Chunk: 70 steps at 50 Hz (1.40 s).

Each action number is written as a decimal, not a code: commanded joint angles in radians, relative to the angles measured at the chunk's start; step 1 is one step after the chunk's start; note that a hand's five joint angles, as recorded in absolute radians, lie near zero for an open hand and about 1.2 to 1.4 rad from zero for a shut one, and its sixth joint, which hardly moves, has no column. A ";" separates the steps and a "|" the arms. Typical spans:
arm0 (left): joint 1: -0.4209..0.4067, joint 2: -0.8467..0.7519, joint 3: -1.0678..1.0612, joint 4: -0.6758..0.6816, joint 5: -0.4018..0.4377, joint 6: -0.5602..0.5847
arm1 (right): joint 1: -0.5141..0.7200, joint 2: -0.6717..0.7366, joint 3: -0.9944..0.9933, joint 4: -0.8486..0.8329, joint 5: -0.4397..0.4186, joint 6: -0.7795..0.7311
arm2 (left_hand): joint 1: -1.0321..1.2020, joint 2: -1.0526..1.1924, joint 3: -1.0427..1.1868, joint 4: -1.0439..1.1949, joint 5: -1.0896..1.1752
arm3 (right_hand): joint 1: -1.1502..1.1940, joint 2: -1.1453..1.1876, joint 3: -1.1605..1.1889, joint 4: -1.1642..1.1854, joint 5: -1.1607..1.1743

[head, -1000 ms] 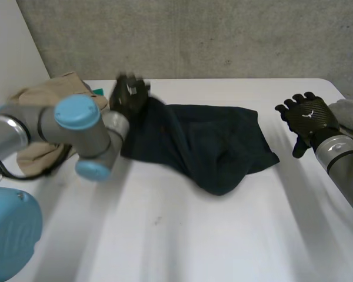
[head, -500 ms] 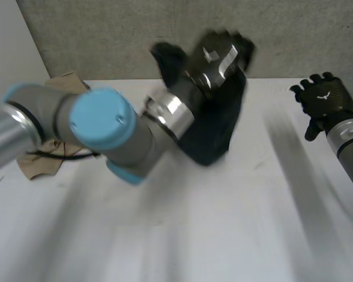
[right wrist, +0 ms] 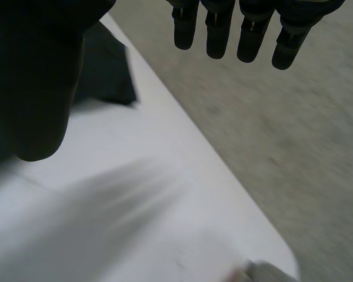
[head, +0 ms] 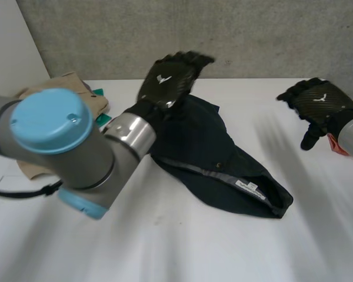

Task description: Fold the laundry.

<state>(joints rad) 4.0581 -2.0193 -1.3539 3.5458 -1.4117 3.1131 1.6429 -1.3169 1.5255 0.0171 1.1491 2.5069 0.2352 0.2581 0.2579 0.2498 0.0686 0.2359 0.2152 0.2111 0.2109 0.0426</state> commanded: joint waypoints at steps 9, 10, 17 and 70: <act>0.120 -0.036 -0.189 -0.050 -0.066 0.282 | 0.020 -0.065 0.191 0.155 -0.144 -0.293 | 0.058 0.035 0.035 0.043 0.050 | -0.061 -0.041 -0.037 -0.036 -0.043; 0.130 -0.053 -0.176 -0.048 -0.067 0.288 | 0.049 -0.042 0.194 0.138 -0.125 -0.278 | 0.058 0.035 0.035 0.043 0.050 | -0.061 -0.041 -0.037 -0.036 -0.043; 0.147 -0.220 -0.004 -0.047 -0.058 0.289 | 0.161 0.047 0.200 0.005 0.009 -0.197 | 0.063 0.041 0.041 0.049 0.056 | -0.061 -0.041 -0.037 -0.036 -0.043; -0.002 -0.356 0.406 0.171 0.057 0.094 | 0.069 -0.191 0.217 -0.013 0.023 -0.071 | 0.028 0.005 0.005 0.013 0.020 | -0.061 -0.041 -0.037 -0.036 -0.043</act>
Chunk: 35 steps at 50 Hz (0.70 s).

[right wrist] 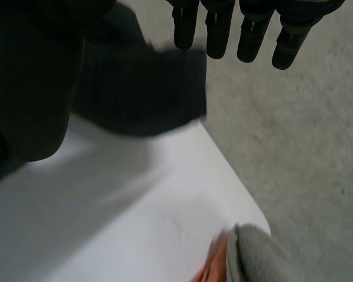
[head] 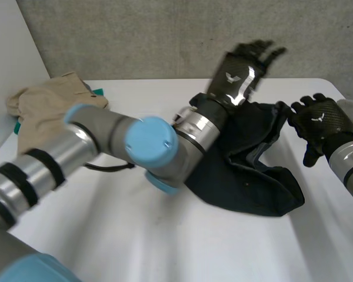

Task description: Fold the laundry.

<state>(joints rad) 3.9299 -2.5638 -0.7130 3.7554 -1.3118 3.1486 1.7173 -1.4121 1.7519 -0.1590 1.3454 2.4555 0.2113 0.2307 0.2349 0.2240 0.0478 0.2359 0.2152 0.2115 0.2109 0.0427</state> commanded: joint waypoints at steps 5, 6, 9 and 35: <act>0.163 0.319 -0.442 -0.065 -0.041 0.146 | -0.036 -0.131 -0.006 0.398 -0.299 -0.096 | 0.225 0.205 0.201 0.212 0.214 | -0.051 -0.031 -0.027 -0.026 -0.033; 0.166 0.345 -0.492 -0.093 -0.043 0.177 | -0.039 -0.136 0.000 0.432 -0.313 -0.116 | 0.310 0.290 0.286 0.297 0.299 | -0.031 -0.010 -0.006 -0.006 -0.012; 0.184 0.358 -0.548 -0.155 -0.044 0.212 | -0.041 -0.127 0.035 0.529 -0.336 -0.209 | 0.398 0.379 0.375 0.386 0.387 | 0.051 0.072 0.076 0.076 0.070; 0.220 0.030 -0.347 -0.350 -0.058 0.382 | -0.042 0.174 0.221 -0.117 -0.154 -0.354 | 0.535 0.516 0.512 0.523 0.525 | 0.344 0.365 0.369 0.369 0.363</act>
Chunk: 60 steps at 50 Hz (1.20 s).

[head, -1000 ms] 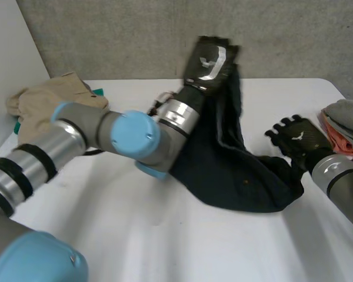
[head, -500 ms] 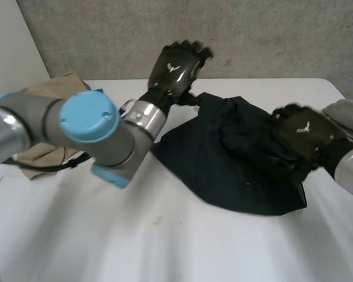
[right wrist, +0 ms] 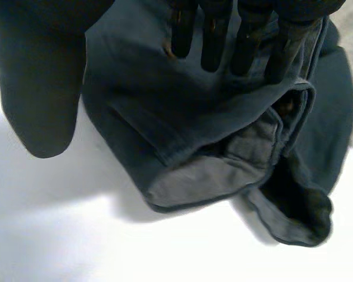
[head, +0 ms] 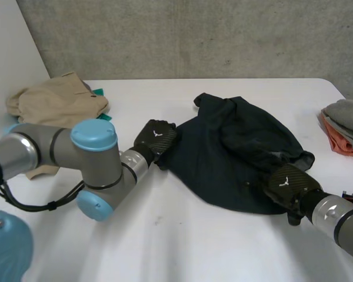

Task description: Fold the laundry.

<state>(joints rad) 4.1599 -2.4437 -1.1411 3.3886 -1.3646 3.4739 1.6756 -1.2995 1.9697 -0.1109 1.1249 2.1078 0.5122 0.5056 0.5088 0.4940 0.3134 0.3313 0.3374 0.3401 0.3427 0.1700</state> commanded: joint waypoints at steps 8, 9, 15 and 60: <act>-0.027 -0.081 0.115 0.123 -0.143 0.068 | -0.007 0.091 -0.041 -0.263 0.090 0.001 | 0.884 0.891 0.887 0.902 0.908 | 1.065 1.059 1.056 1.054 1.052; -0.040 -0.036 0.110 0.136 -0.171 0.057 | -0.007 0.086 -0.051 -0.269 0.098 0.007 | 0.884 0.891 0.887 0.902 0.908 | 1.065 1.059 1.056 1.054 1.052; -0.058 0.236 0.040 0.141 -0.174 -0.061 | 0.030 -0.223 -0.200 -0.228 0.151 0.128 | 0.884 0.891 0.887 0.902 0.908 | 1.065 1.059 1.056 1.054 1.052; 0.206 -0.173 0.461 0.106 -0.102 -0.249 | 0.274 0.690 -1.454 0.202 0.265 0.771 | 0.884 0.891 0.887 0.902 0.908 | 1.065 1.059 1.056 1.054 1.052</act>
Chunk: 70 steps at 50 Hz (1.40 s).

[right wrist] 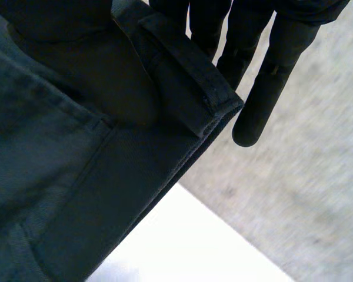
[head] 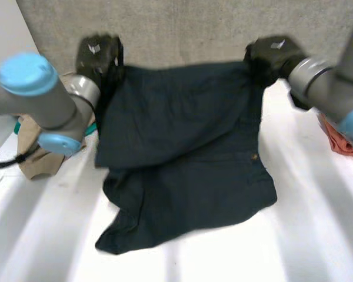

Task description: Fold the laundry.

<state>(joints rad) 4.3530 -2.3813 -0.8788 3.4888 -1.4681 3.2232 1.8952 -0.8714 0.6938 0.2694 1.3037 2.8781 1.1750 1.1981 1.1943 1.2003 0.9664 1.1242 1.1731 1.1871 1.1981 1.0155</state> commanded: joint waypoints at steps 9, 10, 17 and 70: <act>0.030 -0.270 0.319 0.036 -0.024 -0.014 | 0.067 0.408 -0.313 -0.358 0.178 -0.006 | -0.990 -1.013 -1.010 -1.016 -0.956 | -0.950 -0.999 -1.013 -1.024 -1.015; 0.025 -0.242 0.302 0.045 -0.037 -0.013 | 0.067 0.396 -0.312 -0.357 0.193 -0.007 | -0.994 -1.017 -1.013 -1.019 -0.960 | -0.950 -0.999 -1.013 -1.024 -1.015; 0.011 0.022 0.045 0.055 -0.044 -0.002 | 0.062 0.187 -0.206 -0.188 0.220 -0.023 | -0.994 -1.017 -1.013 -1.019 -0.960 | -0.950 -0.999 -1.013 -1.024 -1.015; -0.073 0.511 -1.134 -0.051 -0.052 0.224 | -0.114 -0.317 1.126 -0.444 -0.164 -0.431 | -0.732 -0.756 -0.752 -0.758 -0.698 | -0.552 -0.601 -0.615 -0.626 -0.618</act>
<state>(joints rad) 4.2830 -1.8565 -2.0199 3.3733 -1.5177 3.4462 1.7743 -1.1966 1.8180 -0.1197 1.1314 2.4347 0.4207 0.4126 0.4244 0.4004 0.2255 0.5448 0.5290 0.5341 0.5312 0.3336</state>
